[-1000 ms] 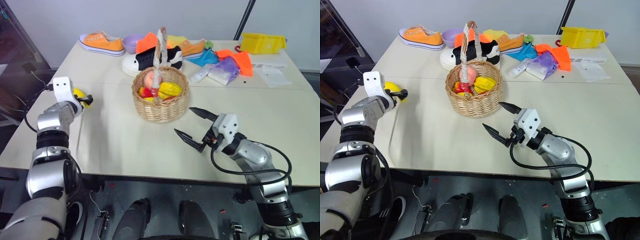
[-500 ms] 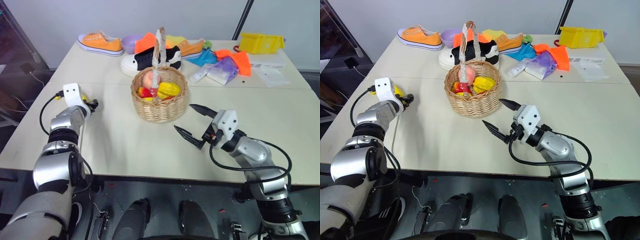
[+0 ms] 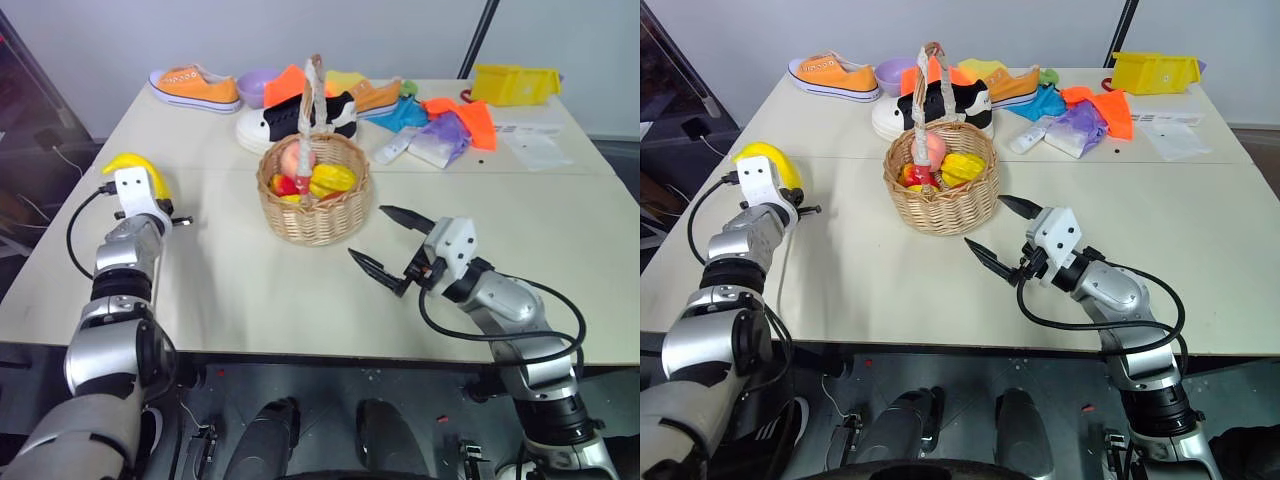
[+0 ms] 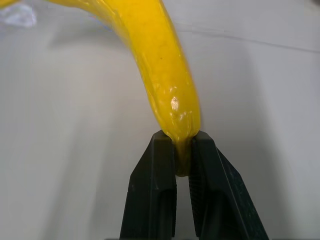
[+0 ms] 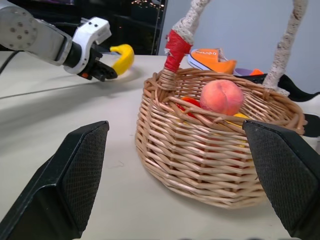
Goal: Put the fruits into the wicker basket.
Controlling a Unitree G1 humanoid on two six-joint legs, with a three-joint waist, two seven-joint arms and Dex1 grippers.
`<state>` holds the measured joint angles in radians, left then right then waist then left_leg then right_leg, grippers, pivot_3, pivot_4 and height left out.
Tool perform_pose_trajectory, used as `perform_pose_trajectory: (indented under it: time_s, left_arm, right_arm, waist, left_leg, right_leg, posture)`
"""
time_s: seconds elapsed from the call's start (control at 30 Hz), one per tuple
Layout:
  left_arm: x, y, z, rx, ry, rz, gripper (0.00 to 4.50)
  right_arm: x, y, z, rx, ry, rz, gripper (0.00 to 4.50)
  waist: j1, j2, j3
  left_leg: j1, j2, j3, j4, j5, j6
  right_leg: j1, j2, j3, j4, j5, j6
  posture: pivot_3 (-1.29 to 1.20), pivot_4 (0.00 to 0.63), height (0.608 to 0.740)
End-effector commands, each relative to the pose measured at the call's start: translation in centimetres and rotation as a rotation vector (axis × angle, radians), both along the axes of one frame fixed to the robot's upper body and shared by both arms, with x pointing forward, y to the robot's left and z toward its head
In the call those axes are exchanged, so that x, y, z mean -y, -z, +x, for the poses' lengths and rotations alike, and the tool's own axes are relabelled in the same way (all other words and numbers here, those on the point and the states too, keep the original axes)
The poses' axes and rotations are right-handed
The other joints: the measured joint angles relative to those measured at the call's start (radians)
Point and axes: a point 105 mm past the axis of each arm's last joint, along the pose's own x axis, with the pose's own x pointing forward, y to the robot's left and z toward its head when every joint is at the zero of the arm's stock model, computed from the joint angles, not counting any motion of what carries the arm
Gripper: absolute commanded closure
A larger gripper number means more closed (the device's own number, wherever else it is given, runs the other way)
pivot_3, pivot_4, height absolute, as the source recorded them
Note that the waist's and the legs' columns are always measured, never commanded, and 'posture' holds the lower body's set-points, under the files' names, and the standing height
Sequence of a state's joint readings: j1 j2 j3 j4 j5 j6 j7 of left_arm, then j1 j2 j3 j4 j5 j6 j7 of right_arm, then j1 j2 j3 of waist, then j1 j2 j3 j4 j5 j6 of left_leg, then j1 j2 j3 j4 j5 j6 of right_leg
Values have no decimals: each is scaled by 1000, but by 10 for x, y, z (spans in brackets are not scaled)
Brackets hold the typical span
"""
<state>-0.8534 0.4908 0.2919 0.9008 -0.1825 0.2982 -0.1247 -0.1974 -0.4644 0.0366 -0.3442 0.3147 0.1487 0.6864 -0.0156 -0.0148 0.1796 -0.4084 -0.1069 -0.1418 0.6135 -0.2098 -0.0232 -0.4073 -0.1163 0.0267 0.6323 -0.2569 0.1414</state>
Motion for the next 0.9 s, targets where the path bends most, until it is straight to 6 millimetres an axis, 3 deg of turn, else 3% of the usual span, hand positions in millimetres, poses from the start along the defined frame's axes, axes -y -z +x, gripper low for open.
perform_pose_trajectory:
  time_s: [0.03,0.17,0.3,0.37,0.6,0.73,0.9]
  left_arm:
    - [-8,-47,-16,183,23,58,4471]
    - [24,-64,-47,263,269,103,4471]
    - [84,-66,-96,221,735,60,4471]
    - [103,-65,-98,200,852,67,4471]
    - [144,-68,-61,148,1025,-10,4471]
    - [165,-71,-35,142,1087,51,4471]
    - [188,-73,-21,114,1183,75,4471]
  right_arm:
    - [-2,-11,-2,50,-4,-1,0]
    - [2,-14,0,55,7,2,0]
    - [16,-20,5,67,46,34,0]
    - [16,-18,9,67,50,26,0]
    - [8,-16,11,71,41,36,0]
    - [11,-14,9,73,65,34,0]
    - [13,-14,7,77,92,37,0]
  waist:
    - [-4,0,0]
    - [-1,0,0]
    - [3,0,0]
    - [15,1,0]
    - [24,0,0]
    - [22,0,0]
    - [16,0,0]
  left_leg:
    - [0,0,0,0,0,0]
    - [0,0,0,-1,0,0]
    - [0,0,1,-1,0,0]
    - [0,0,0,0,0,0]
    - [1,0,0,1,1,-1]
    - [0,0,1,-1,1,-1]
    - [0,0,1,0,1,-1]
  right_leg:
    - [0,0,0,0,0,0]
    - [-1,0,2,0,0,0]
    - [0,-1,2,0,0,-1]
    - [1,-1,1,0,0,-2]
    - [2,0,0,-2,1,-2]
    - [0,0,0,-1,1,-2]
    - [1,1,0,-1,1,-2]
  posture:
    - [0,150,740]
    - [0,150,740]
    - [0,150,740]
    - [0,150,740]
    - [0,150,740]
    - [0,150,740]
    - [0,150,740]
